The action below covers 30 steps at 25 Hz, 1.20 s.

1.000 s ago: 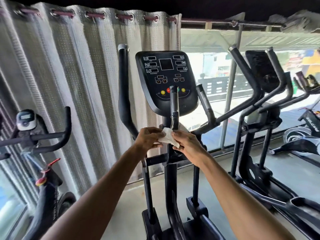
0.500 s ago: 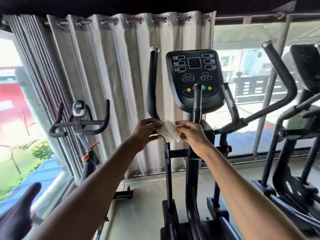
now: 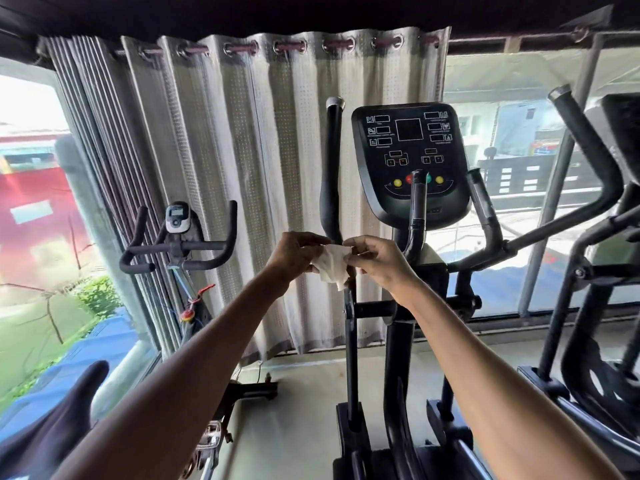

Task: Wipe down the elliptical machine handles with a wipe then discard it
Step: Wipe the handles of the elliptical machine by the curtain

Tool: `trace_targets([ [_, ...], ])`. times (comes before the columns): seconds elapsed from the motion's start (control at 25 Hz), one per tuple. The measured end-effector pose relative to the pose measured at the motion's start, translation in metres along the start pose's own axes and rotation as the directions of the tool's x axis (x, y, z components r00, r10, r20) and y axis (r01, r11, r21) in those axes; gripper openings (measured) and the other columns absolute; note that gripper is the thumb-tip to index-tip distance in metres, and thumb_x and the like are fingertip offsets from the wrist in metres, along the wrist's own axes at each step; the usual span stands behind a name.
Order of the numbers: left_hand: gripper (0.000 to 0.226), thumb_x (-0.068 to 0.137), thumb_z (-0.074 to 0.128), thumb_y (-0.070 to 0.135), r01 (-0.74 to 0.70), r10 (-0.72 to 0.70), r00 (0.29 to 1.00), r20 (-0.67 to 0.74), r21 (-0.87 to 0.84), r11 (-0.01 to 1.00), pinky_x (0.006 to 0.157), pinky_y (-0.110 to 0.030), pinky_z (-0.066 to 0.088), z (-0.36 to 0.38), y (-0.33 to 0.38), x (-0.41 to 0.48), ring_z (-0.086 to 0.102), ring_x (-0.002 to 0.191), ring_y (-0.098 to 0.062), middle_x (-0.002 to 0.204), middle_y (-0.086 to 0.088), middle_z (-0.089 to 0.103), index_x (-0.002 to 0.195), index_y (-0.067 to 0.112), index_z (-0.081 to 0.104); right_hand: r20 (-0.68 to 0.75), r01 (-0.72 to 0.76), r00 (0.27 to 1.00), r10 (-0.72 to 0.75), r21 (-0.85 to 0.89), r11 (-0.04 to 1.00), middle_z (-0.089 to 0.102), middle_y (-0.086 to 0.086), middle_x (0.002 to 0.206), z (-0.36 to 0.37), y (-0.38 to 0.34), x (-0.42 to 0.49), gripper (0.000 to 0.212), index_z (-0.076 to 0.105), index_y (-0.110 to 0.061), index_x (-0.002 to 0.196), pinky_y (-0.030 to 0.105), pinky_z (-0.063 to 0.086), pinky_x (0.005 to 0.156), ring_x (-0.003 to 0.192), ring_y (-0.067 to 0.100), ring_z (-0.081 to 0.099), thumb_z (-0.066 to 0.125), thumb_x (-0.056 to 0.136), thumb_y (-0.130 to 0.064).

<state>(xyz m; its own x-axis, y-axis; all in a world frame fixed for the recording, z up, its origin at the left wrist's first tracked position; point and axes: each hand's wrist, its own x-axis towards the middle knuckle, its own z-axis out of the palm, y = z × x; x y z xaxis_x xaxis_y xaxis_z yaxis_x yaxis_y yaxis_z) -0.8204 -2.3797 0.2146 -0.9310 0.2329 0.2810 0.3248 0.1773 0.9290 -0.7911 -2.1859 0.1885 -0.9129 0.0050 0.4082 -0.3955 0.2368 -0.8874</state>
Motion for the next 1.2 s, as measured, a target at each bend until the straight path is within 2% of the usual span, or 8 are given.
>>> trace_targets([
  [0.2, 0.031, 0.093, 0.056, -0.008, 0.063, -0.066, 0.994, 0.082, 0.036, 0.997, 0.068, -0.030, 0.062, -0.013, -0.009, 0.000, 0.070, 0.082, -0.021, 0.099, -0.016, 0.073, 0.115, 0.006, 0.074, -0.025, -0.103, 0.994, 0.104, 0.045, 0.994, 0.070, 0.002, 0.086, 0.000, -0.015, 0.002, 0.015, 0.072, -0.013, 0.089, 0.031, 0.056, 0.076, 0.082, 0.015, 0.065, 0.064, 0.093, -0.002],
  [0.4, 0.015, 0.086, 0.081, 0.016, 0.048, -0.074, 0.979, 0.190, 0.138, 0.989, 0.082, -0.044, 0.057, -0.014, -0.006, 0.003, 0.066, 0.094, -0.021, 0.103, -0.004, 0.071, 0.099, 0.018, 0.074, 0.009, -0.018, 1.000, 0.019, -0.078, 0.997, 0.076, 0.003, 0.093, 0.009, -0.023, 0.013, 0.018, 0.076, -0.017, 0.094, 0.038, 0.055, 0.091, 0.090, 0.016, 0.069, 0.063, 0.092, -0.004],
  [0.52, 0.011, 0.089, 0.077, 0.011, 0.080, -0.080, 0.974, 0.211, 0.008, 0.997, 0.073, -0.034, 0.057, -0.015, -0.003, 0.002, 0.066, 0.080, -0.019, 0.090, -0.011, 0.069, 0.096, 0.005, 0.070, -0.061, -0.011, 0.998, 0.012, 0.003, 1.000, 0.073, 0.003, 0.098, 0.012, -0.032, 0.014, 0.019, 0.073, -0.017, 0.108, 0.034, 0.055, 0.084, 0.092, 0.011, 0.066, 0.068, 0.092, -0.008],
  [0.64, 0.015, 0.090, 0.075, 0.011, 0.085, -0.064, 0.985, 0.162, -0.126, 0.988, 0.064, -0.028, 0.057, -0.019, 0.000, -0.001, 0.069, 0.075, -0.015, 0.089, -0.008, 0.070, 0.101, 0.004, 0.069, 0.030, -0.196, 0.981, 0.194, 0.201, 0.960, 0.068, -0.002, 0.113, 0.006, -0.035, 0.011, 0.044, 0.064, -0.024, 0.126, 0.036, 0.054, 0.086, 0.106, 0.012, 0.062, 0.080, 0.085, -0.026],
  [0.72, 0.021, 0.090, 0.076, 0.012, 0.081, -0.064, 0.992, 0.110, -0.161, 0.984, 0.066, -0.031, 0.059, -0.022, 0.000, -0.002, 0.069, 0.077, -0.019, 0.091, -0.010, 0.071, 0.106, 0.001, 0.068, 0.096, -0.256, 0.967, 0.238, 0.283, 0.924, 0.067, 0.006, 0.115, 0.005, -0.032, 0.009, 0.054, 0.062, -0.022, 0.128, 0.036, 0.057, 0.084, 0.103, 0.021, 0.065, 0.084, 0.079, -0.020],
  [0.88, 0.024, 0.089, 0.077, 0.011, 0.060, -0.050, 0.997, 0.052, -0.223, 0.973, 0.063, -0.032, 0.061, -0.020, 0.001, -0.006, 0.072, 0.076, -0.021, 0.095, -0.014, 0.073, 0.108, 0.003, 0.065, -0.033, -0.204, 0.970, 0.241, 0.428, 0.880, 0.070, 0.012, 0.112, 0.010, -0.033, 0.010, 0.058, 0.058, -0.019, 0.132, 0.032, 0.056, 0.076, 0.088, 0.021, 0.068, 0.081, 0.080, -0.007],
  [1.04, 0.042, 0.090, 0.076, 0.008, 0.021, -0.021, 1.000, 0.004, -0.328, 0.945, 0.070, -0.039, 0.062, -0.018, 0.001, -0.006, 0.074, 0.088, -0.029, 0.105, -0.020, 0.074, 0.126, 0.012, 0.054, 0.021, -0.214, 0.975, 0.221, 0.369, 0.905, 0.069, 0.017, 0.113, 0.011, -0.029, 0.010, 0.067, 0.056, -0.031, 0.129, 0.041, 0.058, 0.085, 0.098, 0.027, 0.070, 0.087, 0.073, -0.013],
  [1.2, 0.039, 0.085, 0.075, -0.006, -0.035, 0.070, 0.994, 0.089, -0.341, 0.939, 0.073, -0.033, 0.060, -0.025, 0.005, -0.001, 0.070, 0.090, -0.028, 0.101, -0.018, 0.070, 0.120, 0.006, 0.059, -0.069, -0.090, 0.990, 0.122, 0.354, 0.931, 0.073, 0.013, 0.103, 0.010, -0.033, 0.012, 0.048, 0.063, -0.017, 0.122, 0.034, 0.059, 0.075, 0.093, 0.024, 0.071, 0.081, 0.079, -0.006],
])
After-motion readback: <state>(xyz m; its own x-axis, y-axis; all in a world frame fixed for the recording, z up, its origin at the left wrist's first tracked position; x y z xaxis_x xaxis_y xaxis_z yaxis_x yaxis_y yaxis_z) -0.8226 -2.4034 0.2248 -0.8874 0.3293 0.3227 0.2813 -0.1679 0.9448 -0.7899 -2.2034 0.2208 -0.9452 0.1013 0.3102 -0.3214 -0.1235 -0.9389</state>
